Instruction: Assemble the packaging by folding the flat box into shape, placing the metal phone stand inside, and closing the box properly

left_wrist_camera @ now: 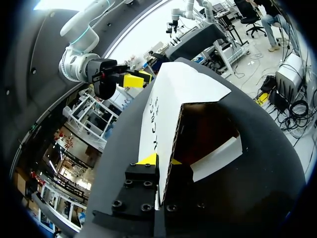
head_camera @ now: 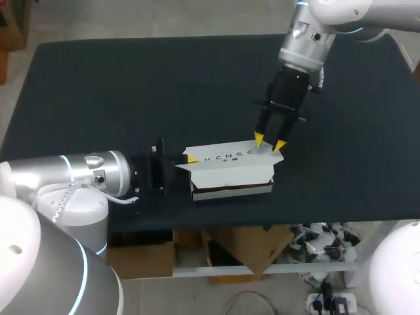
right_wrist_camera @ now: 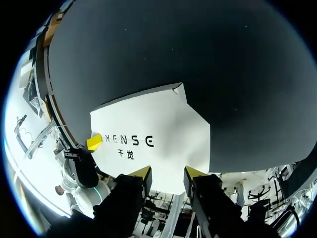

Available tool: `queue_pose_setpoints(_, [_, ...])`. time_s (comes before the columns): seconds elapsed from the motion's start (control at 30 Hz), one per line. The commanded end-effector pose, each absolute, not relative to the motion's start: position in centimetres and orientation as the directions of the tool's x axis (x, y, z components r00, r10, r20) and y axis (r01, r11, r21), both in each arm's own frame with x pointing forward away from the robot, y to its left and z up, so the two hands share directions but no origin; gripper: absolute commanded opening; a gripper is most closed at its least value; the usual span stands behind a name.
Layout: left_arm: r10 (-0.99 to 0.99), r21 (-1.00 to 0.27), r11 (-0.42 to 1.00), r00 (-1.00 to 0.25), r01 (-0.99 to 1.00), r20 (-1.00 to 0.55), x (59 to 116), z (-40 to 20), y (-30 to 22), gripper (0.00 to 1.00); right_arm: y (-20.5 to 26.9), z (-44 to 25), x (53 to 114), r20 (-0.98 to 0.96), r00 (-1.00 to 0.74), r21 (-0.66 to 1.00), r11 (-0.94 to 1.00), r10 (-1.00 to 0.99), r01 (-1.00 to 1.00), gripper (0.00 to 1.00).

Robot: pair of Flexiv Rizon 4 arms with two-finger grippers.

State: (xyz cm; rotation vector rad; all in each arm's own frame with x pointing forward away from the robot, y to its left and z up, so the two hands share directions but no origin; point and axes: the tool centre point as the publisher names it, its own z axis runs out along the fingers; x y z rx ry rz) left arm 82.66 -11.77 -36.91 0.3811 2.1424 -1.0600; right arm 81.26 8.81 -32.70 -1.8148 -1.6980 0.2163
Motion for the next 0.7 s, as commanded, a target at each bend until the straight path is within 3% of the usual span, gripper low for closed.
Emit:
queue_pose_setpoints(0.03, [-0.054,-0.577,0.616,-0.702,0.536,-0.710,82.23,-37.82,-11.61,0.00,8.41,-33.16,80.90,0.324,0.150,-0.525,0.046,0.934,0.850,0.44])
queue_pose_setpoints(0.7, [-0.043,-0.578,0.611,-0.706,0.541,-0.707,81.99,-38.21,-11.65,0.00,7.87,-33.66,80.37,0.387,0.038,-0.411,0.136,0.921,0.901,0.44])
